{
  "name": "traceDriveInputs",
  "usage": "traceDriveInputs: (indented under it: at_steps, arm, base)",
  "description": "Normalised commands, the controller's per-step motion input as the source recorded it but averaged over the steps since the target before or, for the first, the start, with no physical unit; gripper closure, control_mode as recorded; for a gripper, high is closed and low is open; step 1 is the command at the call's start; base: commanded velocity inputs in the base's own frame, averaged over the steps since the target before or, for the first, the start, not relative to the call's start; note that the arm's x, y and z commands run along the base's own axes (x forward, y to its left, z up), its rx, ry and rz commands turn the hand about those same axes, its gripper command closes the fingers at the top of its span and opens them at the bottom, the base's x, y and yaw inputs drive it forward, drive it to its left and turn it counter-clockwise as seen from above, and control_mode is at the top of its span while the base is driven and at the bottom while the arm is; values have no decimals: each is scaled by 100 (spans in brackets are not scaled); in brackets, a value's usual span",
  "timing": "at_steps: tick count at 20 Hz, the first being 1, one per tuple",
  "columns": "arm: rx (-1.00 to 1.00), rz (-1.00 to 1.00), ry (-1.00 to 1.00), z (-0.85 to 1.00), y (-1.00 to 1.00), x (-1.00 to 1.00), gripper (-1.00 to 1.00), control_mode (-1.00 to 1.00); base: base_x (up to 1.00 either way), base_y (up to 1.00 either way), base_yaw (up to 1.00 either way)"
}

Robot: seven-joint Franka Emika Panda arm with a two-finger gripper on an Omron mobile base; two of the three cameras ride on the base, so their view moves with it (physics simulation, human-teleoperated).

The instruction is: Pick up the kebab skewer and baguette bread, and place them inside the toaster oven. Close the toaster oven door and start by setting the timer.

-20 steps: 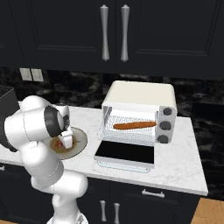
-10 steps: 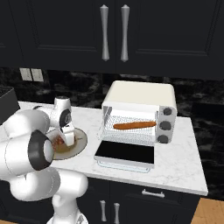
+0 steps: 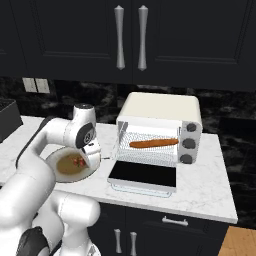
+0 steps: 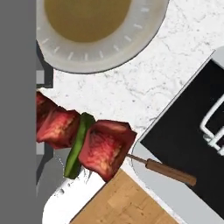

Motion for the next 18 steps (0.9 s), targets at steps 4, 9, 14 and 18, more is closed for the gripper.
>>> traceDriveInputs:
  at_steps: [4,9,14,18]
  arm:
    - [0,-14,-1,49,-100,0,100,-100]
    - [0,-14,1,30,-99,27,100,-100]
    - [0,-10,0,7,-83,49,100,-100]
    - [0,-2,-1,27,-30,6,100,-100]
  base:
    - [0,0,0]
    - [0,0,0]
    - [0,0,0]
    - [0,0,0]
